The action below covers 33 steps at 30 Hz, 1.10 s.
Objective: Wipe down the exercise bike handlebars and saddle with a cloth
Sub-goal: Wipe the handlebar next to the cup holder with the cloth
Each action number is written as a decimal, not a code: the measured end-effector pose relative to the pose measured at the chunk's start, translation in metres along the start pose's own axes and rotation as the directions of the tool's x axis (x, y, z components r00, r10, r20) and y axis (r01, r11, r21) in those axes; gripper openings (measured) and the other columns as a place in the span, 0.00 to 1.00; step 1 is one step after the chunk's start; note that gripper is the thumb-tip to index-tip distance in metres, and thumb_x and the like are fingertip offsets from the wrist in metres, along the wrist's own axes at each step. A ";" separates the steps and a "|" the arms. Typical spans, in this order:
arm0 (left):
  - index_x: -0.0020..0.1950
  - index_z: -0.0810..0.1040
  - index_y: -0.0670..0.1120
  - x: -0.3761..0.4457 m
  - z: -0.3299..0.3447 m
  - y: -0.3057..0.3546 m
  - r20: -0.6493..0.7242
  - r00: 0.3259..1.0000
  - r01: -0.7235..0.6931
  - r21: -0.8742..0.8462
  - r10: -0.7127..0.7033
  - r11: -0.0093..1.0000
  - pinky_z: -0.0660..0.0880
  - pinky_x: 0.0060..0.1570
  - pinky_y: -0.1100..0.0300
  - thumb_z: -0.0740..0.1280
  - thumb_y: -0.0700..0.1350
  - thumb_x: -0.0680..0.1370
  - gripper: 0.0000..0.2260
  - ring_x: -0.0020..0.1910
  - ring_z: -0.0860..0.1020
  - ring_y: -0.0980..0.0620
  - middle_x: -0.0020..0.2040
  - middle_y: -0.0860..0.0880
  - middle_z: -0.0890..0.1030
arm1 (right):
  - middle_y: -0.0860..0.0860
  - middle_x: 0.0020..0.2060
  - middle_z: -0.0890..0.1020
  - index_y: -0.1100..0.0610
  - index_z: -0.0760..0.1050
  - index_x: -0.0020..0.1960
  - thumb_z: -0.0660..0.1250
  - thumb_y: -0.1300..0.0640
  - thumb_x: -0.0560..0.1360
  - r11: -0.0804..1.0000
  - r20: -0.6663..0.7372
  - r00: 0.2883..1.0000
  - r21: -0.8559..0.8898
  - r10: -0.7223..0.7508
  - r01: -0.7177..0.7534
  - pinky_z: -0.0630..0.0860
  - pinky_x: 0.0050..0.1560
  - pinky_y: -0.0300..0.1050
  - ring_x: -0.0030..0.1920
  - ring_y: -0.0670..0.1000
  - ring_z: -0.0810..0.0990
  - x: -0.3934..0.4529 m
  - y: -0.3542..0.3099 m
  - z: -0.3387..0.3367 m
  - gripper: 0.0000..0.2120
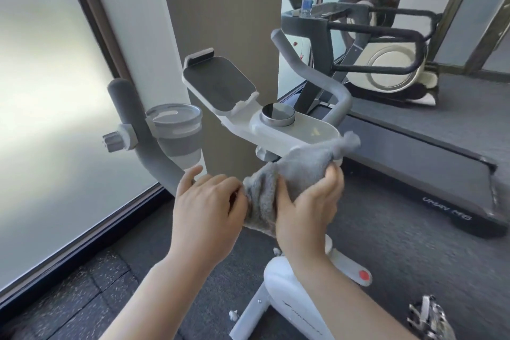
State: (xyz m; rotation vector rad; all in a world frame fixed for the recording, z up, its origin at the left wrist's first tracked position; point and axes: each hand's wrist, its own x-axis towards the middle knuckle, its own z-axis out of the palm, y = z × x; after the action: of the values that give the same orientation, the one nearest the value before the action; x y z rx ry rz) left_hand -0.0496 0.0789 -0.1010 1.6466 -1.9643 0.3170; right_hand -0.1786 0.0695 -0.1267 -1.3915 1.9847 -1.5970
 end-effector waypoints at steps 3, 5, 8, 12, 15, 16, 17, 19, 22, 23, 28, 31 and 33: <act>0.32 0.73 0.50 0.000 0.000 -0.001 -0.015 1.000 0.000 -0.006 0.000 1.000 0.60 0.64 0.60 0.57 0.49 0.78 0.15 0.33 0.75 0.52 0.29 0.55 0.75 | 0.60 0.72 0.62 0.65 0.60 0.73 0.68 0.56 0.75 0.939 -0.041 0.938 -0.022 -0.343 0.343 0.60 0.72 0.51 0.72 0.57 0.62 0.009 0.009 -0.001 0.31; 0.32 0.73 0.50 0.000 0.000 0.000 -0.019 1.000 0.005 -0.008 -0.005 1.000 0.61 0.64 0.59 0.58 0.49 0.78 0.15 0.33 0.74 0.52 0.29 0.55 0.74 | 0.55 0.68 0.70 0.60 0.66 0.71 0.60 0.60 0.79 0.878 0.185 0.858 0.108 -0.479 0.466 0.60 0.72 0.47 0.70 0.53 0.65 0.022 0.003 0.005 0.21; 0.32 0.73 0.50 0.000 -0.001 0.000 -0.011 1.000 0.003 -0.022 -0.003 1.000 0.63 0.63 0.57 0.58 0.49 0.77 0.14 0.34 0.74 0.52 0.29 0.55 0.73 | 0.48 0.43 0.81 0.55 0.77 0.52 0.52 0.58 0.77 0.781 0.385 0.704 0.080 -0.598 0.619 0.65 0.63 0.49 0.51 0.50 0.73 0.049 0.004 0.009 0.14; 0.34 0.75 0.51 -0.001 -0.003 0.000 0.006 1.000 -0.007 -0.042 0.008 0.999 0.64 0.62 0.57 0.59 0.50 0.78 0.14 0.35 0.75 0.53 0.30 0.56 0.75 | 0.46 0.34 0.72 0.55 0.71 0.38 0.51 0.58 0.76 0.612 0.421 0.587 -0.089 -0.692 0.786 0.67 0.62 0.53 0.41 0.54 0.73 0.094 0.013 0.008 0.12; 0.35 0.77 0.52 -0.001 -0.003 0.000 -0.004 1.000 0.003 -0.063 -0.003 0.998 0.63 0.62 0.58 0.60 0.50 0.78 0.13 0.36 0.75 0.54 0.31 0.56 0.76 | 0.51 0.45 0.75 0.56 0.73 0.45 0.53 0.55 0.79 0.669 0.313 0.695 -0.202 -0.647 0.715 0.59 0.71 0.55 0.53 0.55 0.74 0.081 0.017 0.003 0.11; 0.35 0.77 0.52 -0.002 -0.003 0.000 -0.010 1.000 0.009 -0.075 -0.010 0.997 0.63 0.62 0.59 0.60 0.50 0.78 0.13 0.36 0.75 0.54 0.31 0.56 0.76 | 0.53 0.51 0.76 0.57 0.74 0.49 0.54 0.54 0.80 0.709 0.248 0.746 -0.232 -0.619 0.666 0.58 0.72 0.57 0.60 0.56 0.73 0.067 0.022 0.000 0.12; 0.35 0.77 0.52 -0.003 -0.002 0.000 -0.022 1.000 0.015 -0.092 -0.017 0.996 0.63 0.62 0.59 0.60 0.50 0.78 0.12 0.36 0.75 0.54 0.31 0.56 0.76 | 0.55 0.57 0.74 0.58 0.74 0.54 0.54 0.53 0.80 0.747 0.195 0.780 -0.225 -0.594 0.625 0.59 0.72 0.59 0.66 0.57 0.70 0.050 0.029 -0.003 0.13; 0.36 0.78 0.52 -0.004 -0.002 0.001 -0.041 0.999 0.025 -0.120 -0.030 0.992 0.64 0.62 0.59 0.61 0.49 0.77 0.11 0.36 0.75 0.54 0.32 0.56 0.76 | 0.57 0.68 0.68 0.61 0.71 0.64 0.54 0.53 0.81 0.818 0.173 0.819 -0.097 -0.548 0.568 0.61 0.71 0.60 0.73 0.58 0.62 0.021 0.038 -0.005 0.18; 0.34 0.75 0.50 -0.003 -0.001 0.002 -0.058 0.997 0.047 -0.124 -0.055 0.991 0.66 0.59 0.57 0.62 0.46 0.76 0.11 0.34 0.74 0.53 0.29 0.55 0.74 | 0.56 0.68 0.70 0.60 0.73 0.64 0.48 0.48 0.82 0.799 0.317 0.757 0.002 -0.571 0.601 0.59 0.72 0.57 0.73 0.57 0.62 0.018 0.029 0.000 0.23; 0.32 0.73 0.48 -0.003 -0.001 0.002 -0.059 0.996 0.057 -0.122 -0.065 0.991 0.67 0.58 0.56 0.62 0.45 0.75 0.11 0.32 0.72 0.52 0.28 0.54 0.72 | 0.54 0.59 0.77 0.58 0.77 0.56 0.48 0.48 0.82 0.749 0.369 0.694 0.009 -0.618 0.662 0.62 0.69 0.58 0.67 0.55 0.69 0.028 0.022 0.001 0.22; 0.31 0.71 0.47 -0.004 -0.002 0.003 -0.035 0.998 0.046 -0.108 -0.050 0.993 0.69 0.55 0.54 0.62 0.45 0.75 0.11 0.32 0.71 0.51 0.28 0.54 0.70 | 0.46 0.50 0.79 0.50 0.78 0.40 0.42 0.37 0.74 0.470 0.819 0.296 -0.036 -0.491 0.882 0.58 0.71 0.50 0.59 0.49 0.72 0.110 -0.006 -0.001 0.29; 0.38 0.78 0.49 -0.006 -0.004 -0.003 -0.061 0.998 0.016 -0.264 -0.034 0.964 0.68 0.62 0.53 0.63 0.47 0.77 0.09 0.40 0.75 0.55 0.37 0.57 0.77 | 0.45 0.53 0.79 0.50 0.76 0.41 0.44 0.38 0.76 0.411 0.820 0.342 -0.145 -0.459 0.900 0.42 0.74 0.46 0.69 0.44 0.66 0.123 -0.001 -0.003 0.26; 0.46 0.81 0.48 -0.012 -0.005 -0.005 -0.111 0.984 0.077 -0.432 -0.137 0.899 0.63 0.70 0.52 0.61 0.48 0.78 0.09 0.54 0.76 0.57 0.51 0.57 0.80 | 0.49 0.46 0.81 0.50 0.73 0.36 0.42 0.42 0.76 0.425 0.794 0.378 -0.169 -0.476 0.889 0.52 0.72 0.46 0.58 0.48 0.74 0.110 -0.004 -0.010 0.25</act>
State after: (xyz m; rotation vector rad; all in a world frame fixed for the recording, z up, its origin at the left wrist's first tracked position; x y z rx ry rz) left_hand -0.0425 0.0907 -0.1044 1.3974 -1.6830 -0.0432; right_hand -0.2402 -0.0088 -0.0797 -2.9132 1.4390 -0.3481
